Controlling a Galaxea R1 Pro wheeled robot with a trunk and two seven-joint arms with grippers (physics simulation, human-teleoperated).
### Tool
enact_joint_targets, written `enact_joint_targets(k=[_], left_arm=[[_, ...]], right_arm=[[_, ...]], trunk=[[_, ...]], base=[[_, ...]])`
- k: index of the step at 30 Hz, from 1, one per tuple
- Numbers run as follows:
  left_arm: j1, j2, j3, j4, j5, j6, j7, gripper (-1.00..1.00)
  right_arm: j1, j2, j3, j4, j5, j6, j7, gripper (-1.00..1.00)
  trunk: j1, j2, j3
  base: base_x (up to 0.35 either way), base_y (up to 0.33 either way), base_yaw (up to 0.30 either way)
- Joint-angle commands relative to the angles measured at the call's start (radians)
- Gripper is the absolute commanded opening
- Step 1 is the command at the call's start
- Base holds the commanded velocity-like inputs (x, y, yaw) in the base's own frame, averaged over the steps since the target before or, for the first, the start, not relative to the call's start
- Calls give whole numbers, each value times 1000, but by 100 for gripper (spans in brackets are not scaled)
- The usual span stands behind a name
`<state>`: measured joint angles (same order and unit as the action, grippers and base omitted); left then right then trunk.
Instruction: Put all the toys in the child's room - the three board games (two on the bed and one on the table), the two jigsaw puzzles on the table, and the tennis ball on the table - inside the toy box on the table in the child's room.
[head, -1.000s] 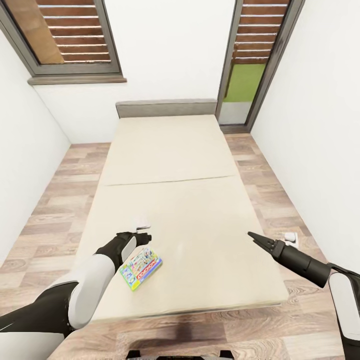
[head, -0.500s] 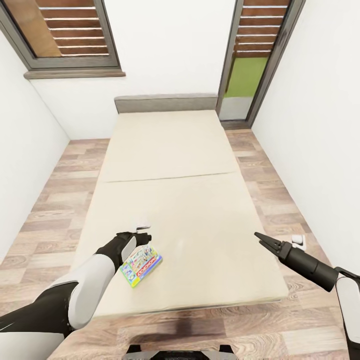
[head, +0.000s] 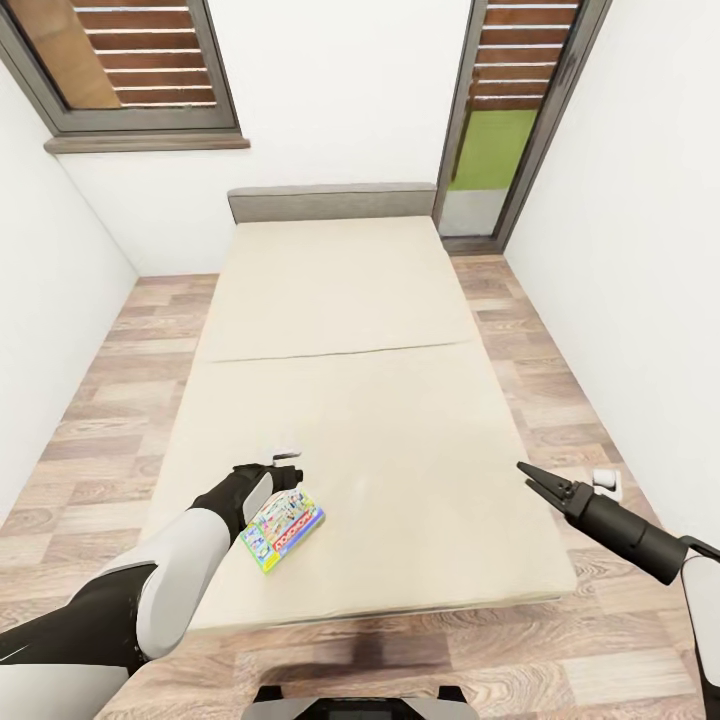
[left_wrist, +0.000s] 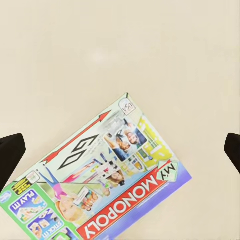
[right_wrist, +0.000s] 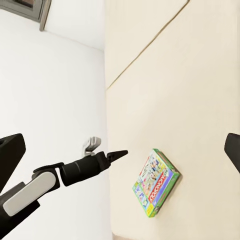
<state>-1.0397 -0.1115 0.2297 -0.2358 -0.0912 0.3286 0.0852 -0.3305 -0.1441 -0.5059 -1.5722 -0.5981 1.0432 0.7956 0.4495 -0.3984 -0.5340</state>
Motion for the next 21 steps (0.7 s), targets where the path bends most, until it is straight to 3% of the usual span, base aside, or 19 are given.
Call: enact_joint_targets(k=[1, 7, 12, 15, 21], left_arm=[[0, -1, 8, -2, -9, 6, 0, 100], [-5, 0, 13, -3, -9, 26, -3, 100], [-13, 18, 17, -15, -7, 117, -2, 100], [-16, 36, 19, -59, -6, 185, -1, 100], [-17, 41, 20, -158, -4, 278, -2, 100]], right_arm=[[-1, 0, -2, 0, 5, 4, 7, 100], [-1, 1, -6, 0, 5, 4, 7, 100], [-1, 0, -6, 0, 4, 4, 7, 100], [-1, 0, -6, 0, 4, 4, 7, 100], [-1, 1, -6, 0, 4, 4, 7, 100]], trunk=[[1, -2, -1], [1, -2, -1], [1, -2, -4], [1, -2, -8], [1, -2, -17]], base=[[0, 0, 0], [0, 0, 0], [0, 0, 0], [0, 0, 0], [0, 0, 0]])
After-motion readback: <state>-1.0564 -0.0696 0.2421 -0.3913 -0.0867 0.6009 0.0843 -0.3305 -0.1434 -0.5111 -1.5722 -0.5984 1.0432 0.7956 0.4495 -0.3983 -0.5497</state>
